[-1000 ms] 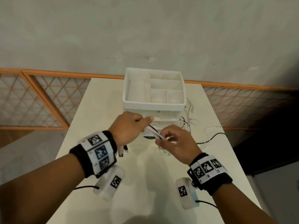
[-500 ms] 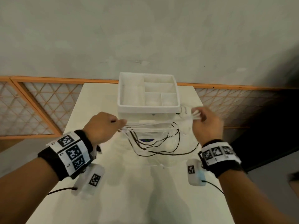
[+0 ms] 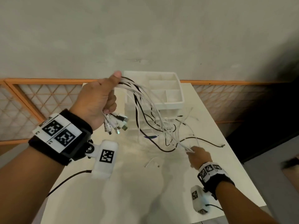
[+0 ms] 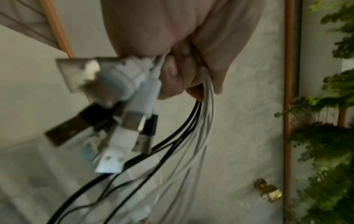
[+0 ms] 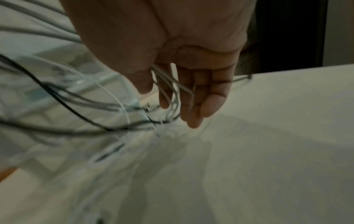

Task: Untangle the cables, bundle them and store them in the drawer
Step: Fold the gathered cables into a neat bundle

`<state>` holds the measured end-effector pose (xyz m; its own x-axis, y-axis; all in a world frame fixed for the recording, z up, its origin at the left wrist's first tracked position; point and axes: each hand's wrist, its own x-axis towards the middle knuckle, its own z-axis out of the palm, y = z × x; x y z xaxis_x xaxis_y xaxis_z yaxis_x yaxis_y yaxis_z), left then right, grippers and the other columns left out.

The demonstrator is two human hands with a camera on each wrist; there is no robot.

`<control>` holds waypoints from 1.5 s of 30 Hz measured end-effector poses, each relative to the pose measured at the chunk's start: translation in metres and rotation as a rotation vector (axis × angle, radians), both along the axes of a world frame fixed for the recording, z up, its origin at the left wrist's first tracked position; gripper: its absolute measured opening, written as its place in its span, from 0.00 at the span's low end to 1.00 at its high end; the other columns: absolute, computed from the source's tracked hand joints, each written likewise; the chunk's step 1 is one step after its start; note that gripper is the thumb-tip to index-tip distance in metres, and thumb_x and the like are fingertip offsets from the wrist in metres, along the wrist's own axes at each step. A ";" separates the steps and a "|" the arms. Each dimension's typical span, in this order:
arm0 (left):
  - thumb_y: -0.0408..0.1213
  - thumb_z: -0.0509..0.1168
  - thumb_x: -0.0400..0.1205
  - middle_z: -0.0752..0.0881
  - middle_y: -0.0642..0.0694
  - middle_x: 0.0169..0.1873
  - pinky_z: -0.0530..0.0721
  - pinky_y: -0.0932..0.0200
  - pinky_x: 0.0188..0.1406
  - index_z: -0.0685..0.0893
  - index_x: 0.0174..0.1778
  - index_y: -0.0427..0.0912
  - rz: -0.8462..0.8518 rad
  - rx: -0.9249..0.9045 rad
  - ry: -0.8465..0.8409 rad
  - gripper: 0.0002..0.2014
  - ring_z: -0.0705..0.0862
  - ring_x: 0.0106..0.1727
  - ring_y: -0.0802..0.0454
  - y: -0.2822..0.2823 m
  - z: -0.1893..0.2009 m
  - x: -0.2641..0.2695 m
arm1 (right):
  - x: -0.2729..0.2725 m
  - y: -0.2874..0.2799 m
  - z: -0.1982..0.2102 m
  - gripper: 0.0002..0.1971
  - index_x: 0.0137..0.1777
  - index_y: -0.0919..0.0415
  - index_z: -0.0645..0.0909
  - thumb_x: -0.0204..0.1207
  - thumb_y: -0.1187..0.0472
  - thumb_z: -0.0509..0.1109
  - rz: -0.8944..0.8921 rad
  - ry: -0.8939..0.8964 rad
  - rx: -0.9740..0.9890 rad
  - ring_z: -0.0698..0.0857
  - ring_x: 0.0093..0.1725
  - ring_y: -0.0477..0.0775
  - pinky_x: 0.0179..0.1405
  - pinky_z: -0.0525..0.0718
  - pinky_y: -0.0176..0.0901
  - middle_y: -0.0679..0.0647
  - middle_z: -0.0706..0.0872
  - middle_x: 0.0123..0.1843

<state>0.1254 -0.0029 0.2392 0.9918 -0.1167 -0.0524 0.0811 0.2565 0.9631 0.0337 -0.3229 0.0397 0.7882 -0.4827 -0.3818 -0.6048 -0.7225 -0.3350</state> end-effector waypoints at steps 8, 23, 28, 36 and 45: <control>0.42 0.73 0.80 0.61 0.54 0.15 0.57 0.66 0.16 0.85 0.28 0.49 0.192 0.142 0.038 0.13 0.56 0.16 0.55 -0.008 -0.015 -0.012 | 0.024 -0.025 0.115 0.11 0.53 0.45 0.84 0.76 0.61 0.69 -0.200 -0.805 0.170 0.86 0.58 0.53 0.62 0.82 0.45 0.51 0.91 0.55; 0.42 0.63 0.86 0.59 0.41 0.22 0.52 0.62 0.22 0.91 0.45 0.37 -0.188 0.320 0.005 0.16 0.56 0.17 0.54 -0.084 -0.012 -0.067 | 0.006 0.037 0.165 0.24 0.67 0.43 0.80 0.73 0.62 0.78 0.488 -0.765 0.630 0.85 0.45 0.45 0.44 0.84 0.39 0.42 0.88 0.59; 0.40 0.65 0.86 0.62 0.45 0.19 0.55 0.60 0.23 0.88 0.38 0.38 -0.158 0.418 -0.111 0.14 0.57 0.18 0.53 -0.084 -0.012 -0.078 | 0.006 0.061 0.144 0.02 0.41 0.61 0.81 0.72 0.65 0.72 0.482 -0.688 0.871 0.79 0.30 0.55 0.33 0.82 0.52 0.57 0.83 0.31; 0.38 0.65 0.85 0.64 0.18 0.30 0.56 0.66 0.20 0.85 0.35 0.38 0.053 0.250 -0.201 0.14 0.54 0.17 0.53 -0.069 0.013 -0.078 | 0.000 0.005 0.025 0.13 0.33 0.51 0.78 0.77 0.53 0.75 0.351 -0.315 0.360 0.82 0.37 0.49 0.42 0.79 0.42 0.48 0.83 0.36; 0.55 0.67 0.81 0.62 0.51 0.16 0.58 0.63 0.22 0.87 0.41 0.35 -0.071 0.556 -0.132 0.22 0.57 0.18 0.51 -0.041 0.006 -0.057 | 0.048 -0.014 0.122 0.09 0.45 0.50 0.91 0.82 0.56 0.69 0.091 -0.763 0.223 0.87 0.45 0.56 0.53 0.85 0.48 0.47 0.88 0.36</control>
